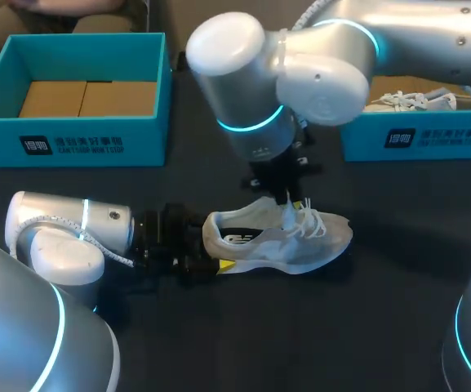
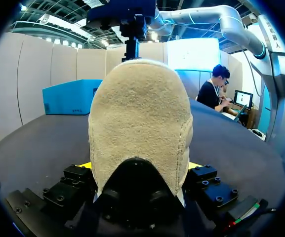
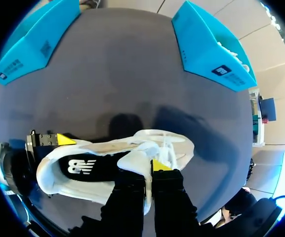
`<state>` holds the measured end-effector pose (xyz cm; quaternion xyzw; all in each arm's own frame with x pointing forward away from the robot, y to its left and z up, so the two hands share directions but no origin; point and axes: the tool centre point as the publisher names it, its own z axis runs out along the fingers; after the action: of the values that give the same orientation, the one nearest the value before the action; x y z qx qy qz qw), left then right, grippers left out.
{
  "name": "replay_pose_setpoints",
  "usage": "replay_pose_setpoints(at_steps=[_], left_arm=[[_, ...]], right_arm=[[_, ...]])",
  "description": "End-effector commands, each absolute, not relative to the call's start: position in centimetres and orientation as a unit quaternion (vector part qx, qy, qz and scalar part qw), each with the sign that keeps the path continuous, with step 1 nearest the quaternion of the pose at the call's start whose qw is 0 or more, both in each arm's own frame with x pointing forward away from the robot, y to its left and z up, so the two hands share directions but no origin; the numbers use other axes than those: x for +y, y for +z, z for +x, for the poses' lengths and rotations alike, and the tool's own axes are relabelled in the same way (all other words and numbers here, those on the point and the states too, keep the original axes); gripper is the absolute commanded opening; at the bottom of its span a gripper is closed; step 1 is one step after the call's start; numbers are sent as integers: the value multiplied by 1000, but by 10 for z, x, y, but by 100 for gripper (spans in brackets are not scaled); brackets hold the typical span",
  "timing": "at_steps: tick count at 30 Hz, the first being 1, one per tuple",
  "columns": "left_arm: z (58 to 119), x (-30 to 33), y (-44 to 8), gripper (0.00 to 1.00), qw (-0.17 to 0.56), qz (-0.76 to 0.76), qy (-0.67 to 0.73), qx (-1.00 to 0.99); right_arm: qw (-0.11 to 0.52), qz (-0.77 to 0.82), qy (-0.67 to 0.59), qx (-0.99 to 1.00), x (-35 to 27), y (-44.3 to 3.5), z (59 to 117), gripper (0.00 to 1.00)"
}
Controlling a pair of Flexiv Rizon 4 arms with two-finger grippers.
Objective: Take the shoe out of the shoebox, open the shoe tongue, remove and reinsert the insole, then place the shoe into the shoebox
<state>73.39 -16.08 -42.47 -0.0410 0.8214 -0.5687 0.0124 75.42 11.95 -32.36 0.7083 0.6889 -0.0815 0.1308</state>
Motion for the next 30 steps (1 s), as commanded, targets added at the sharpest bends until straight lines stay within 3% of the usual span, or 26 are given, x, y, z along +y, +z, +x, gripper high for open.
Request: replay_pose_setpoints(at_steps=[1, 30], left_arm=[[736, -162, -426, 0, 12, -41, -566, 823], [736, -162, -426, 0, 12, -41, -566, 823]], right_arm=[[102, 716, -47, 689, 100, -320, 753, 0], [112, 759, -50, 639, 37, -368, 755, 0]])
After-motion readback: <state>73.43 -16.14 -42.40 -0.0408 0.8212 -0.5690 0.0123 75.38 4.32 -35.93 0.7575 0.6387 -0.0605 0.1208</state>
